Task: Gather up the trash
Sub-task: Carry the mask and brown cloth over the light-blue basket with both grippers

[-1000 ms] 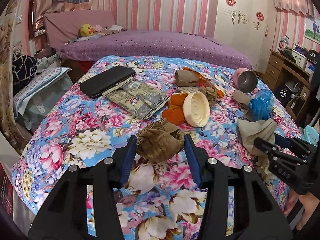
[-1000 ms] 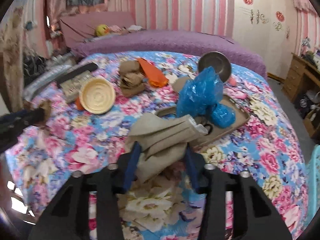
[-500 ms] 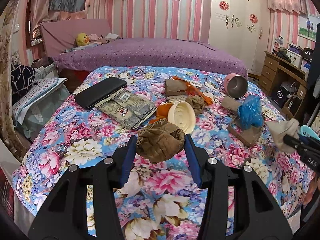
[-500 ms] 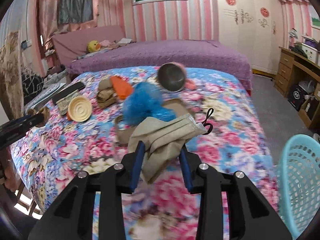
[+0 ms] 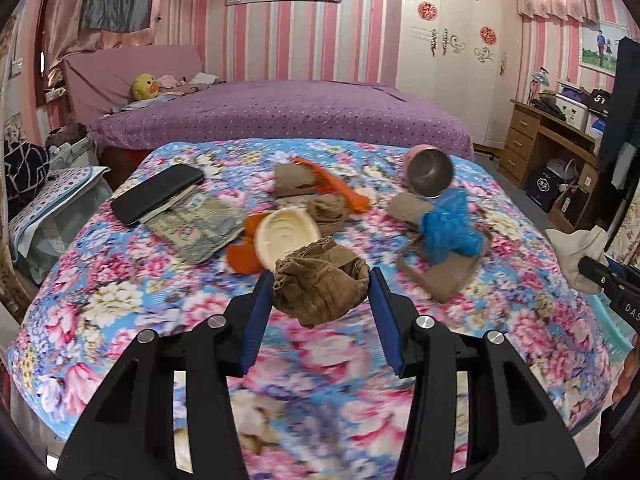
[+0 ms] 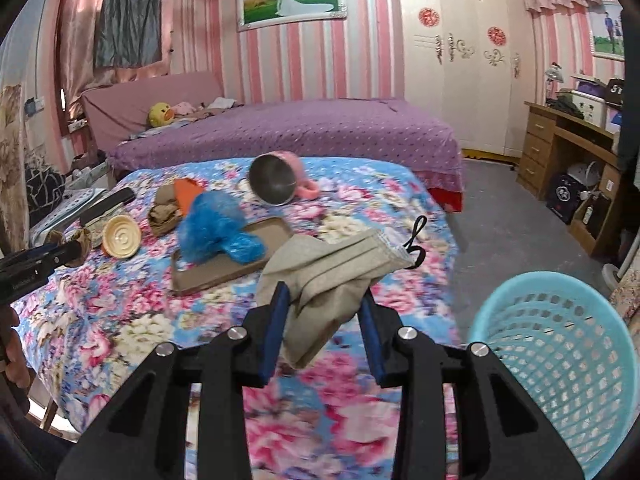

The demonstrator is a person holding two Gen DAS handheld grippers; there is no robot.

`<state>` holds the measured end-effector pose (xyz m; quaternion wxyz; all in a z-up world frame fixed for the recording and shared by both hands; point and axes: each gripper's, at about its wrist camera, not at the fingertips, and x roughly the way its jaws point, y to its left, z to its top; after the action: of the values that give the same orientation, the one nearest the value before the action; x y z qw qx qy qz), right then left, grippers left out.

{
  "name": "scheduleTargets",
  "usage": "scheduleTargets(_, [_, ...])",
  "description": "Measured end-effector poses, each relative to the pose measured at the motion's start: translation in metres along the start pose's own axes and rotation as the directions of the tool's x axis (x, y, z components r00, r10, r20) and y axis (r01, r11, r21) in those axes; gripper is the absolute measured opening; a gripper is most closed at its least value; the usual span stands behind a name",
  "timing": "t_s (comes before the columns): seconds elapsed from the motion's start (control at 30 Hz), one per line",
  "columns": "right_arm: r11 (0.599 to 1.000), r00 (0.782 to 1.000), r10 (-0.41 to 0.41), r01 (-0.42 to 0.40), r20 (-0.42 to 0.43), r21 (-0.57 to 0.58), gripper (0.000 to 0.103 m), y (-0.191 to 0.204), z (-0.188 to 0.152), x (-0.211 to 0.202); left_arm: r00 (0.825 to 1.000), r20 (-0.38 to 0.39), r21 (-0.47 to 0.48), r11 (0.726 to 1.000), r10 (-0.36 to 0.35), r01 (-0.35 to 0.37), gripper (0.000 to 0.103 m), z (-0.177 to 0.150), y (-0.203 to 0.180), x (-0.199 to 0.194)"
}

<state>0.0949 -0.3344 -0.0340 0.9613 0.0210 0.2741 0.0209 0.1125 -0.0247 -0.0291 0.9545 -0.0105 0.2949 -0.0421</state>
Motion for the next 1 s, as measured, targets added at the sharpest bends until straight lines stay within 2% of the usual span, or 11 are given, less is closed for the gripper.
scheduleTargets(0.37, [0.986, 0.988, -0.154, 0.153, 0.002, 0.069, 0.035, -0.090, -0.008, -0.023, 0.998, 0.012, 0.093, 0.994, -0.061, 0.060, 0.047, -0.004, -0.081, 0.006])
scheduleTargets(0.67, [0.953, 0.956, -0.289, 0.292, -0.041, 0.080, 0.035, -0.169, -0.021, -0.036, 0.992, 0.019, 0.117, 0.985, -0.128, 0.125, 0.047, -0.003, -0.140, 0.001])
scheduleTargets(0.9, [0.944, 0.946, -0.317, 0.321, -0.068, 0.078, 0.035, -0.204, -0.034, -0.047, 0.977, 0.031, 0.194, 0.960, -0.212, 0.203, 0.047, -0.004, -0.210, -0.006])
scheduleTargets(1.0, [0.937, 0.942, -0.329, 0.334, -0.067, 0.105, 0.035, -0.220, -0.039, -0.052, 0.959, 0.002, 0.185, 0.943, -0.283, 0.278, 0.047, -0.005, -0.243, -0.004])
